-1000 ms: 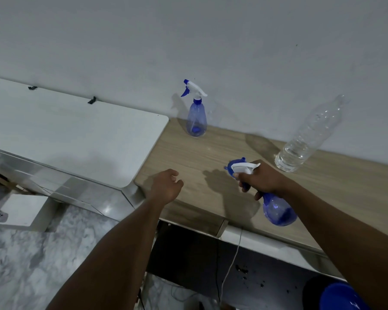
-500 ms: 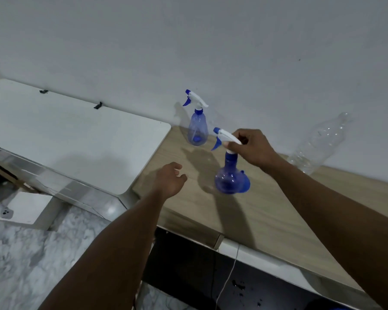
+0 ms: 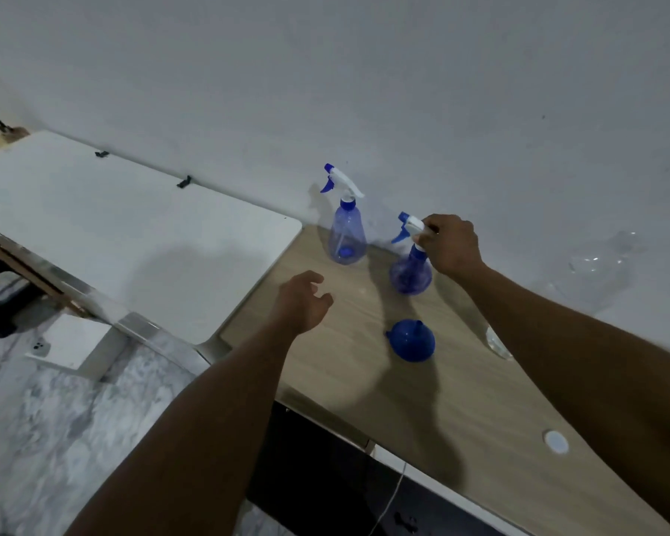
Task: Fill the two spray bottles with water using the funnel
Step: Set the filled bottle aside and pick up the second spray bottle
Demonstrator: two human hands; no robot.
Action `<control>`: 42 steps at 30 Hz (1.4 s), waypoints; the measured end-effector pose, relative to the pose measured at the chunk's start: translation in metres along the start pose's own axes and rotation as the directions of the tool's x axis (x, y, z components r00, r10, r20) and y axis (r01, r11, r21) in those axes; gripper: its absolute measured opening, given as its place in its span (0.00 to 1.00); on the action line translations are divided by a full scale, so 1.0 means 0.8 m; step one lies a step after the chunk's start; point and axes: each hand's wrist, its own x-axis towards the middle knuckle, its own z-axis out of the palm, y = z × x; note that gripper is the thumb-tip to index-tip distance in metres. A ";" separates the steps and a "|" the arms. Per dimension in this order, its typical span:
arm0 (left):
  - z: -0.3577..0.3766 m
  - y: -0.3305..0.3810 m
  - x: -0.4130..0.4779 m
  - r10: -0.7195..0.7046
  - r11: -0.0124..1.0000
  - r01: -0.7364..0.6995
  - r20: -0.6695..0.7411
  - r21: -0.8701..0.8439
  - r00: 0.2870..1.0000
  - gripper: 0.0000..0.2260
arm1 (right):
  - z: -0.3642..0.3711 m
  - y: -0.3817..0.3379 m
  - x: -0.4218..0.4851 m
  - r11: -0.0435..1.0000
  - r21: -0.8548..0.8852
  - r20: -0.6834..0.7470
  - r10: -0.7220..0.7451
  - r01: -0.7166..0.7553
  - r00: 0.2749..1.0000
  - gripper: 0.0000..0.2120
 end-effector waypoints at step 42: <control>0.072 -0.036 -0.102 0.189 0.977 -0.182 0.055 -0.112 0.980 0.31 | 0.020 -0.097 -0.185 0.950 -0.023 0.085 -0.310 0.313 0.947 0.09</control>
